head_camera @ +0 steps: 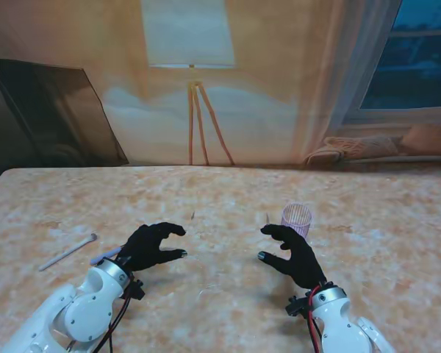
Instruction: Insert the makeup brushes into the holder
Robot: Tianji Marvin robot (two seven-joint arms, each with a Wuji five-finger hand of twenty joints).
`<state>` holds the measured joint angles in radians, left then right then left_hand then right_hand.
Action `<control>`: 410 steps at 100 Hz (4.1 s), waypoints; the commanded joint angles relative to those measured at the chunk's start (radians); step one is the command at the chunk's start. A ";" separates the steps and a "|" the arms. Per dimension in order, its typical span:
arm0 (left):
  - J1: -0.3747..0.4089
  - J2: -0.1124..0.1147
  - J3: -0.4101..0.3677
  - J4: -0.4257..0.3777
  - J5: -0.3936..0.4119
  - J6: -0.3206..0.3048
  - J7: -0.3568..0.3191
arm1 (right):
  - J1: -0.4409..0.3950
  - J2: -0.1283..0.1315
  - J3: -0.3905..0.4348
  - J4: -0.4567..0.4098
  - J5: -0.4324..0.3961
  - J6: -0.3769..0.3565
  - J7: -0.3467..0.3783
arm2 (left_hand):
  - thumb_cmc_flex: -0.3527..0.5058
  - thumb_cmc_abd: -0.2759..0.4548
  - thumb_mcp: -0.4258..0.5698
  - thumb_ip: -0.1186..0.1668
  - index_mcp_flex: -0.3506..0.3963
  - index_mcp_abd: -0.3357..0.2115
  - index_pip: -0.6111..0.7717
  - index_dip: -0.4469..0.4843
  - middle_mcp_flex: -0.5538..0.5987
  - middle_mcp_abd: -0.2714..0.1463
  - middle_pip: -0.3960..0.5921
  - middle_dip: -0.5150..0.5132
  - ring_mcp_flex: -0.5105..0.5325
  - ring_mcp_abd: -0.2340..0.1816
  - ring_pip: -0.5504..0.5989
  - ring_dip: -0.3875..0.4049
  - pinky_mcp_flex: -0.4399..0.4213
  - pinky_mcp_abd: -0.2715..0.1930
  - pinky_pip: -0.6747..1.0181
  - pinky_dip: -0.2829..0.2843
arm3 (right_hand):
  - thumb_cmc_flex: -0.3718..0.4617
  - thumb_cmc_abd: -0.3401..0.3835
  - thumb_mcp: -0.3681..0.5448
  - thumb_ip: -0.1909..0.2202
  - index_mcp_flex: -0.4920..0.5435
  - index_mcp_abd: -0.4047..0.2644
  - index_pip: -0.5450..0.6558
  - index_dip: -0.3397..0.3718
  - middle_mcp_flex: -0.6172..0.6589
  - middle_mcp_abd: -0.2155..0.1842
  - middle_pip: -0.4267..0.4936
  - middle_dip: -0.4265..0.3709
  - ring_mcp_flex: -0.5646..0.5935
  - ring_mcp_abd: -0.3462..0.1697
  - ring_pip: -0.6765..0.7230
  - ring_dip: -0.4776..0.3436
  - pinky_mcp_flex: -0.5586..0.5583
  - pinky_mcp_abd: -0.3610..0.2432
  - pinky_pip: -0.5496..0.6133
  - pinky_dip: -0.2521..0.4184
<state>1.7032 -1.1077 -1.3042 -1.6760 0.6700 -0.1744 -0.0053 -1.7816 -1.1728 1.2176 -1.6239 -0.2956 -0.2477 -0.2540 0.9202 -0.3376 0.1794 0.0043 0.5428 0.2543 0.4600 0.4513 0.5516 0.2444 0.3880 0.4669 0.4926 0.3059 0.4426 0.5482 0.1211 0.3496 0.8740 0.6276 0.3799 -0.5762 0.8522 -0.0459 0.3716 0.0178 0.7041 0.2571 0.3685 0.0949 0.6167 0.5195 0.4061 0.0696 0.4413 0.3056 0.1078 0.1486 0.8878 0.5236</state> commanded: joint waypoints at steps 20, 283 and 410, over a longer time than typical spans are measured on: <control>0.060 0.045 -0.127 -0.082 0.195 0.056 -0.085 | 0.013 -0.008 -0.001 0.002 -0.006 -0.013 0.009 | -0.030 -0.044 0.100 -0.016 0.010 -0.017 0.031 0.044 0.023 -0.019 0.011 0.033 -0.002 -0.007 0.020 0.034 -0.045 0.013 0.022 0.042 | -0.015 0.022 0.005 0.022 0.022 -0.001 -0.002 -0.007 0.021 -0.009 0.004 -0.195 0.012 -0.017 0.001 0.015 -0.013 -0.005 0.011 -0.011; -0.062 0.055 0.007 0.258 0.345 0.385 -0.002 | 0.019 -0.008 -0.017 -0.019 0.019 0.073 0.031 | -0.011 -0.200 0.719 -0.070 -0.046 0.068 0.608 0.494 -0.157 -0.025 0.122 0.153 -0.197 -0.072 0.102 0.137 -0.128 -0.081 0.063 0.148 | -0.024 0.037 0.079 0.010 0.025 0.023 0.013 -0.005 0.016 -0.013 0.019 -0.189 0.006 -0.022 0.012 0.016 -0.018 -0.019 0.010 0.001; -0.009 0.008 -0.088 0.204 0.196 0.205 0.214 | 0.036 -0.010 -0.031 -0.008 0.041 0.072 0.038 | -0.047 -0.191 0.860 -0.079 -0.139 -0.143 0.779 0.686 0.421 -0.057 0.238 0.542 0.347 -0.042 0.491 0.315 0.389 -0.024 0.533 0.278 | -0.007 0.062 0.090 -0.001 0.034 0.034 0.024 -0.001 0.029 -0.010 0.027 -0.186 0.013 -0.019 0.021 0.015 -0.010 -0.021 0.020 0.001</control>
<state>1.6874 -1.0902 -1.3894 -1.4544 0.8764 0.0406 0.2062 -1.7418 -1.1762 1.1906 -1.6347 -0.2548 -0.1762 -0.2311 0.8266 -0.5537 1.0195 -0.0788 0.4113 0.1318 1.1779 1.1177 0.9308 0.2054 0.5924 0.9854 0.8154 0.2712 0.9063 0.8354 0.4983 0.3119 1.3746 0.8796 0.3682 -0.5258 0.9318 -0.0459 0.3952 0.0480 0.7270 0.2570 0.3753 0.0950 0.6282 0.5188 0.4061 0.0696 0.4523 0.3059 0.0966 0.1488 0.8884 0.5168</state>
